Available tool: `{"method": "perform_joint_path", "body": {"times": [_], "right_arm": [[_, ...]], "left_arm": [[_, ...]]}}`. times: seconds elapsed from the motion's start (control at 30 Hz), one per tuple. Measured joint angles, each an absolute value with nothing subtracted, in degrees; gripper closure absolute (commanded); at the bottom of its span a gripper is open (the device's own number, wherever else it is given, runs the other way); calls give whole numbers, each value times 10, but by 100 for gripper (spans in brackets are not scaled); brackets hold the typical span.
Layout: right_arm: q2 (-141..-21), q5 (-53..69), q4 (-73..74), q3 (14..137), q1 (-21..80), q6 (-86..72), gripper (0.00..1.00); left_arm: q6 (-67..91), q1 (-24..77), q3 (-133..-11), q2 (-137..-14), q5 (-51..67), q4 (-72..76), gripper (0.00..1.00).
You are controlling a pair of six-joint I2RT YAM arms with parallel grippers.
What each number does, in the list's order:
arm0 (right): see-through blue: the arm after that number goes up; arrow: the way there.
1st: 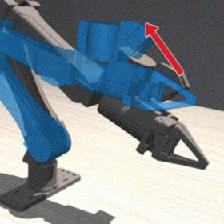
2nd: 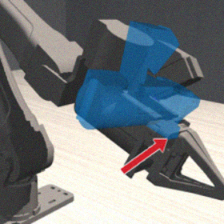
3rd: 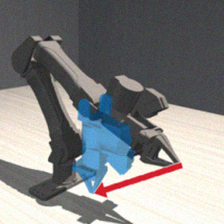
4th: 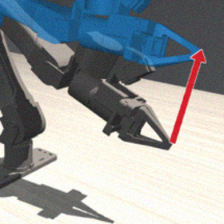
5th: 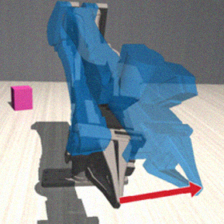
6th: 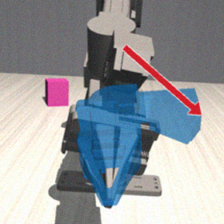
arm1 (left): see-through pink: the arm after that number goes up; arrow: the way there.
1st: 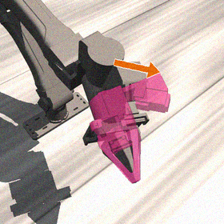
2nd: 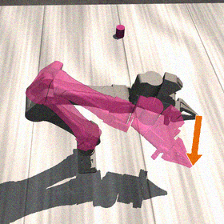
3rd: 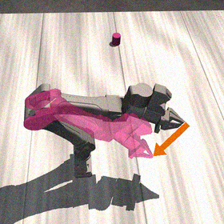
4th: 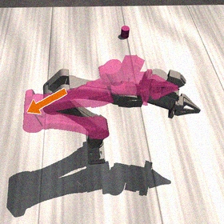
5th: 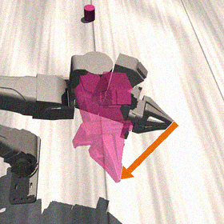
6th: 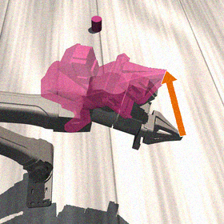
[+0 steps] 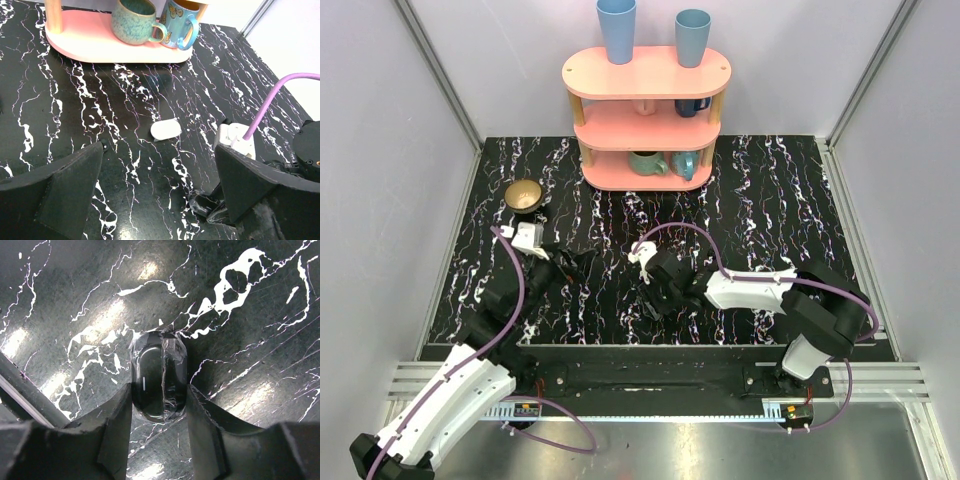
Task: Insert the wireless bluetooth earbuds into the charging case
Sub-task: Pick up the charging case from the center of the board, then pass from the right arm to the left
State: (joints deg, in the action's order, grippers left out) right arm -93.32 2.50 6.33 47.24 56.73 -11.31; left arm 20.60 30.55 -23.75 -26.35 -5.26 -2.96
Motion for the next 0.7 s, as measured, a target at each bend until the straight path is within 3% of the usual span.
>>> {"method": "perform_joint_path", "body": {"times": [0.2,0.4,0.7], "right_arm": [[-933,25,63,472,568,-112,75],[-910,22,56,465,568,-113,83],[-692,76,-15,423,570,-25,88]], "left_arm": [[209,305,-237,-262,-52,-18,1],[216,305,-229,-262,-42,7,1],[230,305,-227,-273,18,35,1]]}}
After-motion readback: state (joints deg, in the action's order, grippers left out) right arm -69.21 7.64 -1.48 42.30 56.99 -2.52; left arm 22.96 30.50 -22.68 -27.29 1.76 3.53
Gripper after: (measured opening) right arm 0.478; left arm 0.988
